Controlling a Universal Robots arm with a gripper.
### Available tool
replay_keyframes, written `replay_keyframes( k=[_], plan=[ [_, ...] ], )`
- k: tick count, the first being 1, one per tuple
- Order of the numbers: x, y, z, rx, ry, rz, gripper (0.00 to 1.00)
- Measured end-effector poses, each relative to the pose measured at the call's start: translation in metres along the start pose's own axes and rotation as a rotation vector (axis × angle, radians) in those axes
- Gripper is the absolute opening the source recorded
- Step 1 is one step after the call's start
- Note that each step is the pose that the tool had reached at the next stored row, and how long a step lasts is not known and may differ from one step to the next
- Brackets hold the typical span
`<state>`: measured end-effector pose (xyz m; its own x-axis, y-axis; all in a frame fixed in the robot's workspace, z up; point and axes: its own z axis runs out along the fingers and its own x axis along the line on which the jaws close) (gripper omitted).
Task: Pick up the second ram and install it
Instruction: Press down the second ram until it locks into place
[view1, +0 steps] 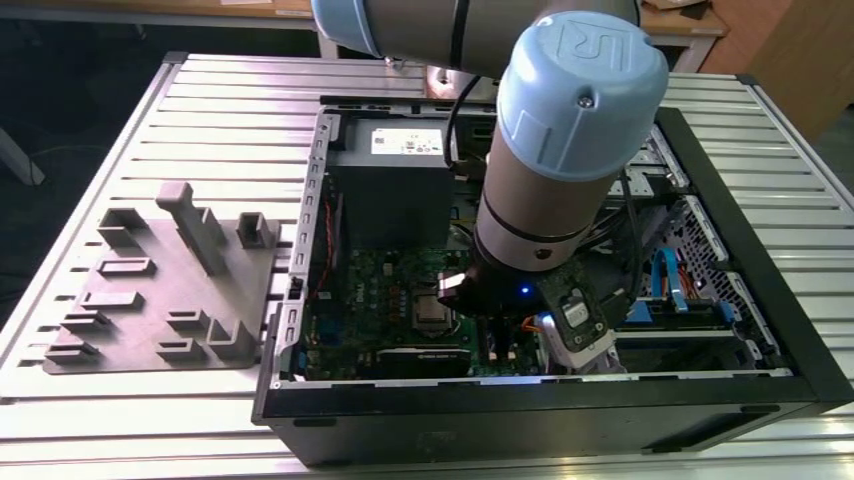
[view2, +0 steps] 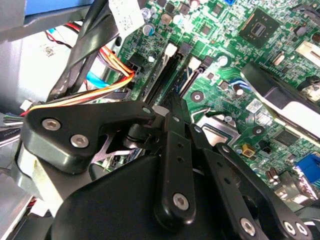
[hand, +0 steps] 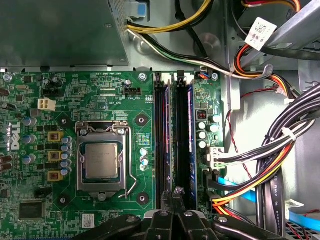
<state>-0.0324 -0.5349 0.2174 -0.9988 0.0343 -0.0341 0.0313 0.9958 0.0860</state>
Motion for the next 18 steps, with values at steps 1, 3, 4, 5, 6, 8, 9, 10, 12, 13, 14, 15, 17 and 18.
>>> replay_keyframes(
  k=[1, 3, 4, 5, 6, 8, 9, 10, 12, 13, 14, 15, 17, 18],
  plan=[
    [0.0, 0.0, 0.0, 0.0, 0.0, 0.0, 0.07],
    [-0.0001, 0.0003, -0.0012, -0.0013, -0.0004, 0.0, 0.07],
    [-0.0002, 0.0005, -0.0035, -0.0015, -0.0004, 0.0, 0.07],
    [-0.0002, 0.0006, -0.0068, -0.0003, -0.0001, 0.0, 0.07],
    [-0.0003, 0.0009, -0.0099, 0.0001, 0.0, 0.0, 0.07],
    [-0.0005, 0.0014, -0.0156, 0.0, -0.0001, 0.0, 0.07],
    [-0.0006, 0.0016, -0.0186, 0.0001, -0.0001, 0.0, 0.07],
    [-0.0007, 0.0019, -0.0215, 0.0001, -0.0001, 0.0, 0.07],
    [-0.0009, 0.0023, -0.0265, 0.0001, -0.0001, 0.0, 0.07],
    [-0.001, 0.0025, -0.0283, 0.0001, -0.0001, 0.0, 0.07],
    [-0.001, 0.0025, -0.0289, 0.0001, 0.0, 0.0, 0.07],
    [-0.001, 0.0025, -0.0289, -0.0001, -0.0001, 0.0, 0.07],
    [-0.001, 0.0025, -0.0289, -0.0001, -0.0001, 0.0, 0.07],
    [-0.001, 0.0025, -0.029, -0.0001, -0.0001, 0.0, 0.07]
  ],
)
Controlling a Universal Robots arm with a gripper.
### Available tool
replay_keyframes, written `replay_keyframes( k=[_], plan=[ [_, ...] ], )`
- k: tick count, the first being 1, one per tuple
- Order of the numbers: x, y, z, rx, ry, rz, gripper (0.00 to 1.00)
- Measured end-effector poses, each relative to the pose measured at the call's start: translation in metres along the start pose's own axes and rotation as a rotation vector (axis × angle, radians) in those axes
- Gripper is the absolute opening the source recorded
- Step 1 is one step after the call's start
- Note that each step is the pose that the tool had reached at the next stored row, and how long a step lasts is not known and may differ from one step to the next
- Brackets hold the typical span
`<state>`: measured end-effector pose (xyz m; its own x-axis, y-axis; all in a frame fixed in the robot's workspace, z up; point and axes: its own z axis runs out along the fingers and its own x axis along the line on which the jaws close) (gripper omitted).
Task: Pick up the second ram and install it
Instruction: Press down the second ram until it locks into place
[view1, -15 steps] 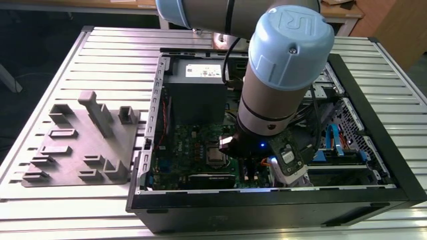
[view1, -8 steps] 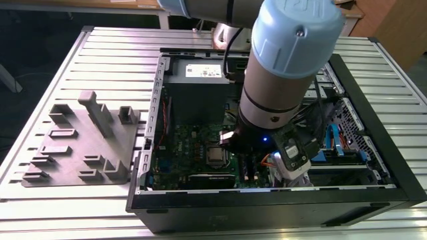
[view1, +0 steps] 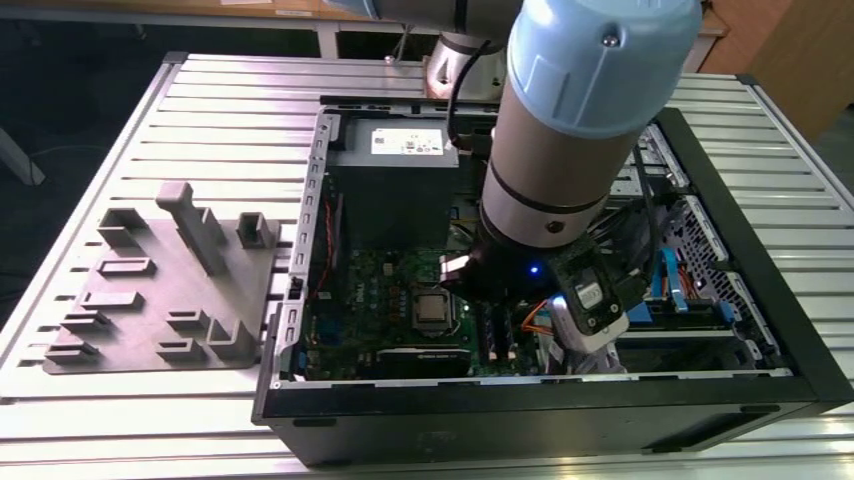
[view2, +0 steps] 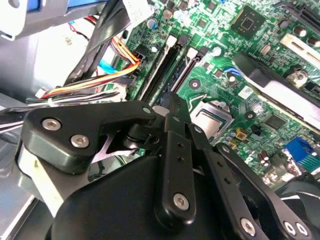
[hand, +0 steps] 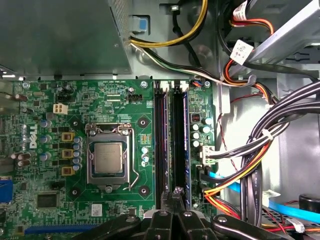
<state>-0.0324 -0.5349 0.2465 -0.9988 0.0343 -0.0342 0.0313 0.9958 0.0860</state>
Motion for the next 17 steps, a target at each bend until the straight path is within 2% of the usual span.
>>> replay_keyframes(
  k=[4, 13, 17],
  plan=[
    [0.0006, 0.0034, 0.0002, 0.0002, 0.0001, 0.0, 0.07],
    [0.0025, 0.0264, 0.0025, 0.0003, 0.0001, 0.0, 0.07],
    [0.0027, 0.0322, 0.0031, 0.0001, 0.0, 0.0, 0.07]
  ],
)
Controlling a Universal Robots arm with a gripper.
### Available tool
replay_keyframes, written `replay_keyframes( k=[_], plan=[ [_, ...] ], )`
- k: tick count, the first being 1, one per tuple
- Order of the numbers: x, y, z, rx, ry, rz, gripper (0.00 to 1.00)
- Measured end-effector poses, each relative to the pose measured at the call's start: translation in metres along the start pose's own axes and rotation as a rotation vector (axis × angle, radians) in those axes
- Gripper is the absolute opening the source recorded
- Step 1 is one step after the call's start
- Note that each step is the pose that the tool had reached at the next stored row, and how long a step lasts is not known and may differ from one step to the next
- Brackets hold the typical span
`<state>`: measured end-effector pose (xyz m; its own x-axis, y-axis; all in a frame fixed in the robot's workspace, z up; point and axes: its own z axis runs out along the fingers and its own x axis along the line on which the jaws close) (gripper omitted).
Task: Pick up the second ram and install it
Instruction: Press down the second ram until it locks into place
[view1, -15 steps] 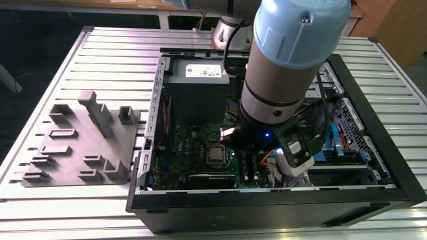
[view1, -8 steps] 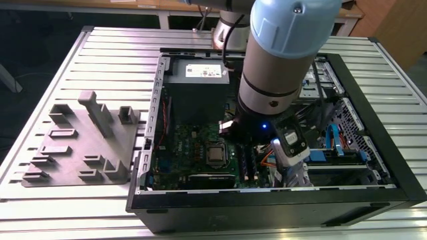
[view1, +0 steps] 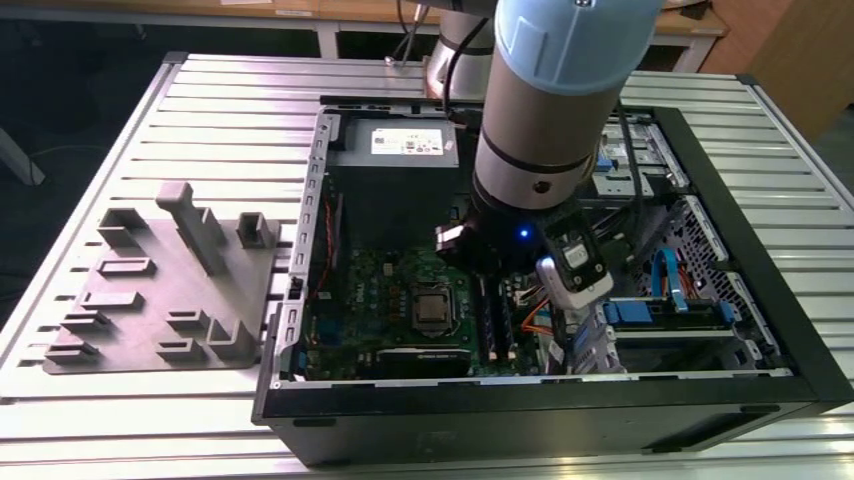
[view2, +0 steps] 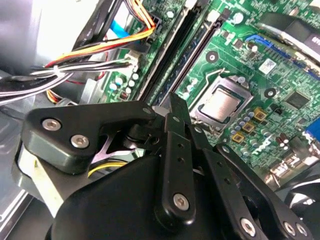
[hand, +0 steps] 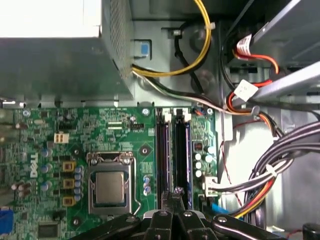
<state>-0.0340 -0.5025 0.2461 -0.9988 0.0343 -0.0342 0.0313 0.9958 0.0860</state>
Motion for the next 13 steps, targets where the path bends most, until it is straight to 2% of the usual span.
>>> replay_keyframes(
  k=[3, 13],
  plan=[
    [-0.0001, 0.0002, -0.0026, 0.0001, 0.0, 0.0, 0.07],
    [0.0, 0.0003, -0.0034, 0.0, 0.0, 0.0, 0.07]
  ],
)
